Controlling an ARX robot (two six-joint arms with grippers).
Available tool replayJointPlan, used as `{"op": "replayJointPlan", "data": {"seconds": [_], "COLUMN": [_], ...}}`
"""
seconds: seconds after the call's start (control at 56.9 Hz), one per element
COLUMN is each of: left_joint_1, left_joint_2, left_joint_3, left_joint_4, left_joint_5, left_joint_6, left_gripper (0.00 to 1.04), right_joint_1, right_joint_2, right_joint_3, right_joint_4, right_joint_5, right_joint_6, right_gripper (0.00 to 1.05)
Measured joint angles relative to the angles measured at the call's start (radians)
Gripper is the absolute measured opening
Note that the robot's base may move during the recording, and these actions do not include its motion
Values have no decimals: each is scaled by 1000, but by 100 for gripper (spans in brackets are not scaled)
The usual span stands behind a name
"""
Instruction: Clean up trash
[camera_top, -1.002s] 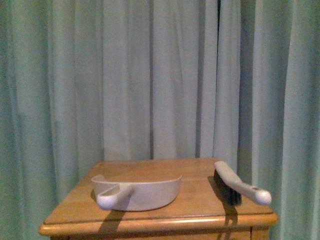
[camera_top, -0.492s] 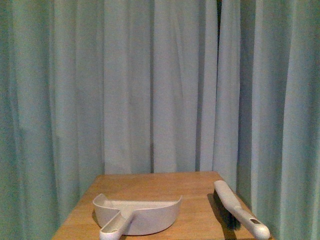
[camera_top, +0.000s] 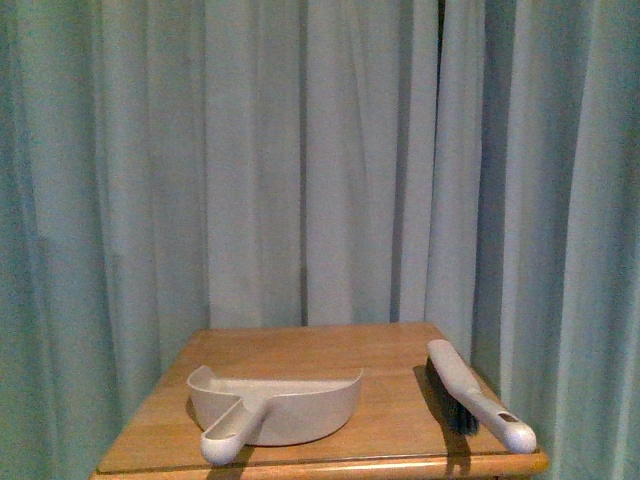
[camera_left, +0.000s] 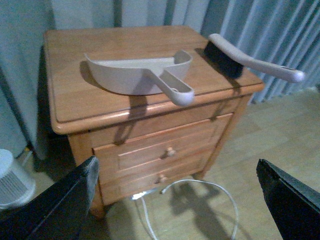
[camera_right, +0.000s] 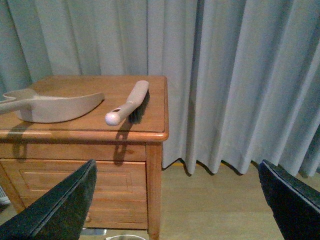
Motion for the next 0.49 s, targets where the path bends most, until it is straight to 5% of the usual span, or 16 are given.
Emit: {"op": "replayJointPlan", "data": {"seconds": [0.211,0.492], "left_joint_1": [-100,-211], "left_joint_2": [335,640], "left_joint_3": [322,974], "left_joint_4": [-61,-606], "left_joint_5": [-146,-339], "left_joint_6": [122,299], "left_gripper": [97,97], "right_joint_1": [0,0], "right_joint_2": [0,0], "right_joint_3": [0,0], "right_joint_4": [0,0], "right_joint_5": [0,0], "right_joint_6": [0,0], "right_gripper": [97,97]}}
